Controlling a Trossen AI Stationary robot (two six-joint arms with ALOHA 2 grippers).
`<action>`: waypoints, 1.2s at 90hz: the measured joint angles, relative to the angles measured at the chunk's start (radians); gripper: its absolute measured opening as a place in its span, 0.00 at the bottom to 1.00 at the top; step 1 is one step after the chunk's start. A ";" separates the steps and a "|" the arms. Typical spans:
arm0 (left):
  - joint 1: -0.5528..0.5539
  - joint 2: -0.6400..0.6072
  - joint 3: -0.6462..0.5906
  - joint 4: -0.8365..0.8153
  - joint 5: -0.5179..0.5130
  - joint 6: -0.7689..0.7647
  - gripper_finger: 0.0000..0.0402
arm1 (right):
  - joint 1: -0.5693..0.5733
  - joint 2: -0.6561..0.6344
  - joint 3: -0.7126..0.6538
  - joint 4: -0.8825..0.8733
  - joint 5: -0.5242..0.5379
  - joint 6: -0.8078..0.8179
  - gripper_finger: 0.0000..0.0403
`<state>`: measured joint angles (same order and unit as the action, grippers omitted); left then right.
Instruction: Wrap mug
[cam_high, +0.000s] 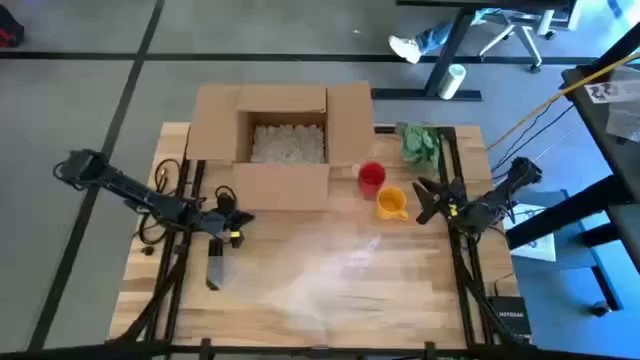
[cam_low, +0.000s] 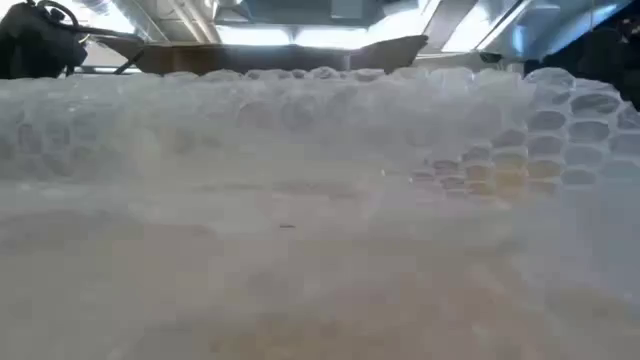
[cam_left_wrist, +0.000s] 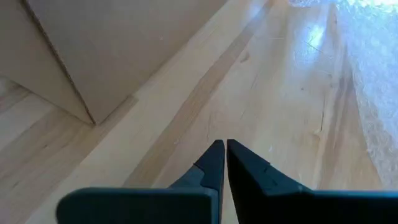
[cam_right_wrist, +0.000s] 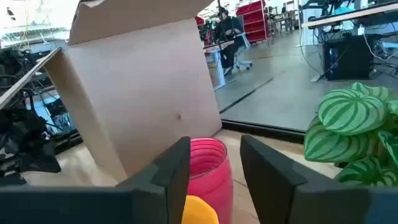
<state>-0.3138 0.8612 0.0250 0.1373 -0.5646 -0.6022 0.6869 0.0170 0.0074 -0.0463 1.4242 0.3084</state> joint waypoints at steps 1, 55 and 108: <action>0.000 0.000 0.000 0.000 0.000 0.000 0.00 | 0.000 0.000 0.000 0.000 0.000 0.000 0.31; 0.000 0.000 0.000 0.001 0.001 0.108 0.00 | 0.000 0.000 0.000 0.000 0.000 0.000 0.31; 0.020 0.000 0.000 0.027 -0.001 -0.078 0.00 | 0.000 0.000 0.000 0.000 0.000 0.000 0.31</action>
<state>-0.2935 0.8608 0.0251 0.1642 -0.5655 -0.6804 0.6868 0.0170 0.0074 -0.0463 1.4242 0.3088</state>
